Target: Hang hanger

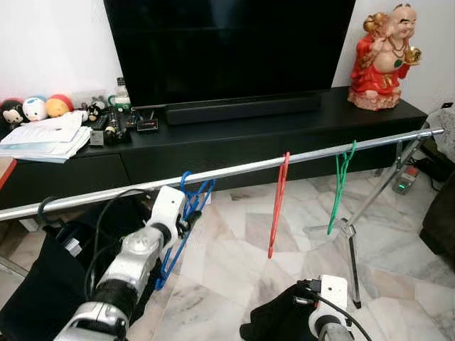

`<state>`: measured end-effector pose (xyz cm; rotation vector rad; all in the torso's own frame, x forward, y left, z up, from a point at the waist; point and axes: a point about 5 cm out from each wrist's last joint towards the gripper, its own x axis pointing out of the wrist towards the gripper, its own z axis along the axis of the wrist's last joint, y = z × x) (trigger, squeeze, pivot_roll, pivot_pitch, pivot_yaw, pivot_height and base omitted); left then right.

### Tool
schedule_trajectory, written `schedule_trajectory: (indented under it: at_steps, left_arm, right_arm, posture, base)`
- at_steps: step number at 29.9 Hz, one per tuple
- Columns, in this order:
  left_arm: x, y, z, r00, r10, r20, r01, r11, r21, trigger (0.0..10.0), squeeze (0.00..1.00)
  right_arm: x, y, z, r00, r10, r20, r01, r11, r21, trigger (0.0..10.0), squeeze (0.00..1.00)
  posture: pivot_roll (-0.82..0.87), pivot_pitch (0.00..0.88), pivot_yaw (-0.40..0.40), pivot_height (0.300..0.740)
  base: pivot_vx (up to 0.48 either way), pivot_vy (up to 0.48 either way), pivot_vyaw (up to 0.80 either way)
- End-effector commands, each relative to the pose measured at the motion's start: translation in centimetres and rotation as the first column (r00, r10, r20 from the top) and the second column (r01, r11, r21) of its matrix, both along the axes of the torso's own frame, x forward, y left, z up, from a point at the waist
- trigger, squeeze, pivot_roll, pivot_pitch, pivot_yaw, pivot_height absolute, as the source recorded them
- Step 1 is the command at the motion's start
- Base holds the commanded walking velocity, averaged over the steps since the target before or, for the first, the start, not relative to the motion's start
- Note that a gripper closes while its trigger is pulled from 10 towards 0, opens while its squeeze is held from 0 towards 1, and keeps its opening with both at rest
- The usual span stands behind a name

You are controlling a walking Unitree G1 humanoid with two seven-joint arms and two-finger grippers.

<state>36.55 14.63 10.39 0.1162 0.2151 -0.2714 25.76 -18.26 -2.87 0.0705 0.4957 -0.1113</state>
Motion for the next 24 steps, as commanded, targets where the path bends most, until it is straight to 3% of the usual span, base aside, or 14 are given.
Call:
schedule_trajectory:
  at_steps: [1,4,7,13,24]
  left_arm:
    - [0.1,-0.4,-0.3,1.0,-0.005,-0.027,0.004,1.0,-0.029,10.0,0.0]
    - [0.3,-1.8,-0.2,0.995,-0.098,-0.014,0.098,0.995,-0.001,10.0,0.0]
    - [0.3,-2.1,-0.2,0.993,-0.114,-0.018,0.115,0.993,0.035,10.0,0.0]
    - [1.0,-1.4,-0.1,0.999,-0.016,-0.031,0.02,0.991,0.13,10.0,0.0]
    - [1.3,-2.1,-0.2,0.995,0.076,-0.061,-0.067,0.989,0.129,10.0,0.0]
  right_arm:
    - [0.2,-0.3,0.3,1.0,-0.016,0.027,0.016,1.0,-0.001,10.0,0.0]
    - [0.1,-0.5,0.3,1.0,-0.016,0.022,0.016,1.0,-0.003,10.0,0.0]
    - [-0.1,-0.6,0.1,1.0,-0.015,0.015,0.015,1.0,-0.002,10.0,0.0]
    - [-0.2,-0.6,0.1,1.0,0.0,0.013,0.0,1.0,0.0,10.0,0.0]
    - [-0.7,-0.8,-0.4,1.0,0.008,-0.024,-0.008,1.0,0.003,10.0,0.0]
  posture:
    - [0.03,0.058,0.043,0.74]
    - [0.02,0.06,0.041,0.74]
    - [0.03,0.057,0.039,0.74]
    - [0.02,0.063,0.033,0.74]
    - [0.02,0.066,0.029,0.74]
  base:
    - [0.0,0.0,0.0]
    - [0.0,0.0,0.0]
    - [0.0,0.0,0.0]
    - [0.0,0.0,0.0]
    - [0.0,0.0,0.0]
